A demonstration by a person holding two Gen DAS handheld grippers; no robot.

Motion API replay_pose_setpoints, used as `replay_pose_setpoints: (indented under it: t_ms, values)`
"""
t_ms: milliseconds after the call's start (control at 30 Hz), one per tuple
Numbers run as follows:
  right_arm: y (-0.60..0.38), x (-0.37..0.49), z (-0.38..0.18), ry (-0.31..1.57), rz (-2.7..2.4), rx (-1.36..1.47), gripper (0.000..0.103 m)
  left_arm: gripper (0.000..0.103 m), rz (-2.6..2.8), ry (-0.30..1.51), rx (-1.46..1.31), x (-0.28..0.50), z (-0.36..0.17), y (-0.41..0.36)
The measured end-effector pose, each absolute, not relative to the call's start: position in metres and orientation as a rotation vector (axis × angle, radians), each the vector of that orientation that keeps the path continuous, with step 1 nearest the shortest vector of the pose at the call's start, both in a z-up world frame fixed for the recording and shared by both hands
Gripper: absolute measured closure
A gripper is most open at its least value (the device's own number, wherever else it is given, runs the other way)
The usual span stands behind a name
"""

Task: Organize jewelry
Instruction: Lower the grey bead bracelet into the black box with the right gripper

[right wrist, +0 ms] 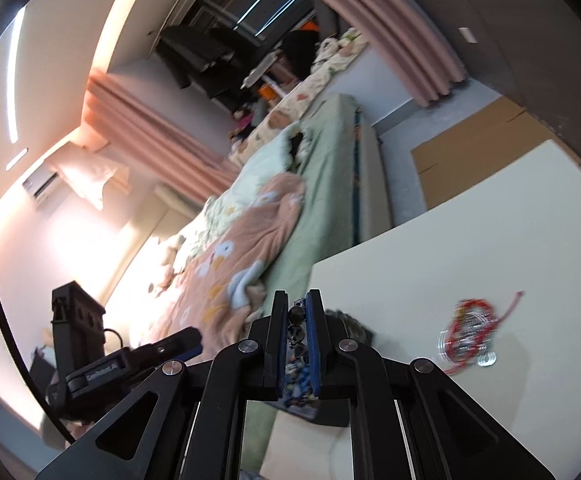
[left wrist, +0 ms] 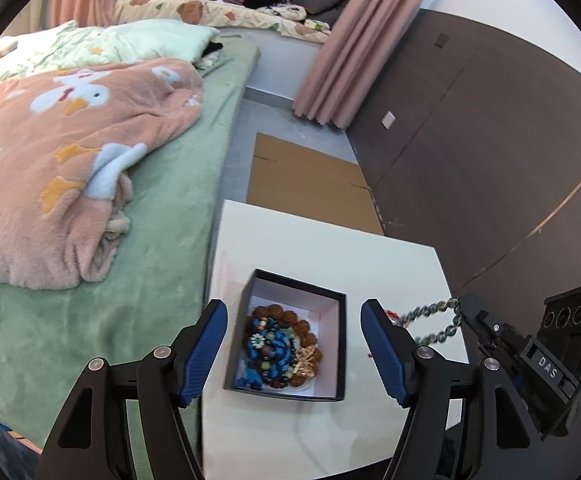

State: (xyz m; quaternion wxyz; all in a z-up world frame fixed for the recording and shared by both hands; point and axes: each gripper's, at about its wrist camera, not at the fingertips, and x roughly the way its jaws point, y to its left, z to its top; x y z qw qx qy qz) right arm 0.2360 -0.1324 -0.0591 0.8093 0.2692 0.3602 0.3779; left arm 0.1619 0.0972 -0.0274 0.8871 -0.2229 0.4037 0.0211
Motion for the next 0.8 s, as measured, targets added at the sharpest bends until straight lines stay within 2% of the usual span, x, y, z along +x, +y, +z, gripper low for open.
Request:
replay_pose_setpoints:
  t_ms: [200,267,300,333,367,400,600,700,800]
  values:
    - [-0.086,0.231,-0.058,0.789,0.887,0.543,0.091,0.033,0.058,0.799,-0.467,0.152,-0.017,0.102]
    - [-0.083,0.234,-0.062,0.842,0.857,0.522,0.069,0.033,0.065,0.775,-0.451,0.148,-0.011,0.101]
    - [-0.088,0.237,-0.064,0.859,0.837,0.534,0.043,0.033,0.06,0.765,-0.45,0.146,-0.008,0.101]
    - [-0.098,0.238,-0.065,0.853,0.796,0.568,0.027,0.033,0.056,0.76,-0.454,0.145,-0.006,0.101]
    - [-0.108,0.237,-0.064,0.838,0.761,0.588,0.023,0.033,0.056,0.756,-0.457,0.144,-0.005,0.1]
    - [-0.119,0.236,-0.062,0.824,0.719,0.606,0.02,0.033,0.057,0.751,-0.462,0.143,-0.004,0.099]
    - [-0.155,0.22,-0.042,0.833,0.629,0.584,0.019,0.033,0.038,0.744,-0.45,0.141,0.003,0.085]
    - [-0.166,0.214,-0.036,0.834,0.607,0.548,0.013,0.033,0.019,0.738,-0.439,0.142,0.008,0.073]
    - [-0.187,0.214,-0.041,0.842,0.568,0.552,0.013,0.033,-0.004,0.741,-0.425,0.143,0.009,0.059]
